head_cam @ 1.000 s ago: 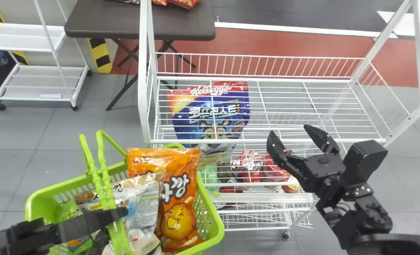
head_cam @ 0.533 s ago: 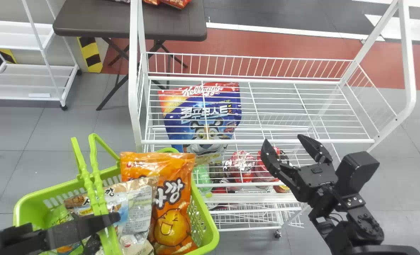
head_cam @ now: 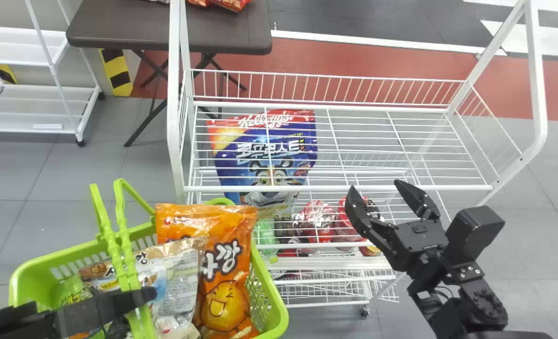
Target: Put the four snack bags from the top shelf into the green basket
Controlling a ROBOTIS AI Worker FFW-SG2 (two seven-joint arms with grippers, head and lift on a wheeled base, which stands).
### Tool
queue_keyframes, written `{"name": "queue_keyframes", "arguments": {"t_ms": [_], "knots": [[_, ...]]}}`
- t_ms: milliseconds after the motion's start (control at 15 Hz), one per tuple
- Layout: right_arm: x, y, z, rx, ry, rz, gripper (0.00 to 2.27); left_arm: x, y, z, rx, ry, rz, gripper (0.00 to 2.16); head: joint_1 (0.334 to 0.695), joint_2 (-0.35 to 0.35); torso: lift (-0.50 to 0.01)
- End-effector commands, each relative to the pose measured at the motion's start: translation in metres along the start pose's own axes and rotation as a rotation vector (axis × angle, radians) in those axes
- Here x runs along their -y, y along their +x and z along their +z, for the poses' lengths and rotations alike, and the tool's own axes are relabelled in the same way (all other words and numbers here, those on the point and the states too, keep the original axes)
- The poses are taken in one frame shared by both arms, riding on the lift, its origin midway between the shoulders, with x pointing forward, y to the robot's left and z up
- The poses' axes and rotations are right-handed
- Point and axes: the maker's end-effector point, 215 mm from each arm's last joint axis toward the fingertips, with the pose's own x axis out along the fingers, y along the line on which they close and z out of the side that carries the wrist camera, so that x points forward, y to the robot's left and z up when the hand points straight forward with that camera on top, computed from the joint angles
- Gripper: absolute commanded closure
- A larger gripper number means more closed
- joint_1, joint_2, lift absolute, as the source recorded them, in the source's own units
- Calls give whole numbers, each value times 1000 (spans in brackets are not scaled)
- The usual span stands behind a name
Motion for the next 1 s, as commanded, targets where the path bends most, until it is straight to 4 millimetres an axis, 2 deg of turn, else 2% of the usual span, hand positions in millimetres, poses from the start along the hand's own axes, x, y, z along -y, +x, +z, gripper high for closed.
{"name": "queue_keyframes", "arguments": {"t_ms": [0, 733, 933], "knots": [[2, -1, 1, 2, 3, -3, 127, 3, 0, -1, -2, -2, -10, 2148, 695, -148, -4], [-2, -8, -5, 0, 19, -14, 130, 3, -4, -8, -7, -19, -3, 2148, 695, -155, -4], [-3, -12, -1, 15, 16, -21, 130, 6, -4, -10, -9, -19, -5, 2148, 695, -151, -4]]}}
